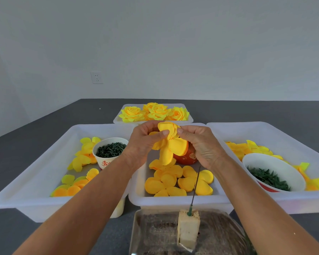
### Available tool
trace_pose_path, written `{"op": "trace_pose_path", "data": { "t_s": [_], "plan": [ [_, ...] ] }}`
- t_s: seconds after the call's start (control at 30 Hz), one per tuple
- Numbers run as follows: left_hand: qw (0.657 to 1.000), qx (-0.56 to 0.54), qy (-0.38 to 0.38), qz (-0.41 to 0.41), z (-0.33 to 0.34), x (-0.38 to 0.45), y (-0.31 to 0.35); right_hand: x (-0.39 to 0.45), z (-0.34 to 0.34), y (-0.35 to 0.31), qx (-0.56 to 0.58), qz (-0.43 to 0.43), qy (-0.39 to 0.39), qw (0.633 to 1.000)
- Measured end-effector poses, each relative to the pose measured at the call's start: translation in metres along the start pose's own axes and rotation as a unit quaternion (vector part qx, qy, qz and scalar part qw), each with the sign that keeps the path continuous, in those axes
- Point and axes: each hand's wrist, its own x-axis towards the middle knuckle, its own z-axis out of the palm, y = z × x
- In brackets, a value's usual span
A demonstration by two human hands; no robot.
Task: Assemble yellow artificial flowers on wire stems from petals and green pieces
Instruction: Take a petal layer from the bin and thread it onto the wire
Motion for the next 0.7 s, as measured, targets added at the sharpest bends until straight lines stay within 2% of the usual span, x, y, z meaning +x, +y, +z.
{"op": "trace_pose_path", "data": {
  "t_s": [0.03, 0.17, 0.37, 0.53, 0.6, 0.7],
  "plan": [
    [1.000, 0.000, 0.005, 0.001, -0.0002, 0.0001, 0.0001, 0.0003, -0.0003, -0.0006, -0.005, 0.004, -0.001, 1.000],
    [1.000, -0.002, -0.008, -0.007, 0.0022, -0.0017, 0.0009, 0.0014, -0.0008, 0.0000, -0.056, -0.018, 0.074, 0.995],
    [0.999, 0.008, -0.032, -0.007, 0.0039, -0.0027, 0.0008, 0.0016, -0.0009, 0.0033, -0.077, -0.049, 0.089, 0.992],
    [0.999, 0.049, -0.016, 0.017, 0.0059, -0.0035, -0.0011, 0.0041, -0.0008, 0.0079, -0.131, -0.044, 0.147, 0.979],
    [0.998, 0.051, -0.013, 0.023, 0.0066, -0.0038, 0.0000, 0.0043, -0.0005, 0.0069, -0.103, -0.026, 0.146, 0.984],
    [1.000, 0.000, -0.012, -0.017, 0.0041, -0.0020, 0.0024, 0.0026, 0.0015, 0.0027, -0.016, 0.029, 0.078, 0.996]
  ]
}}
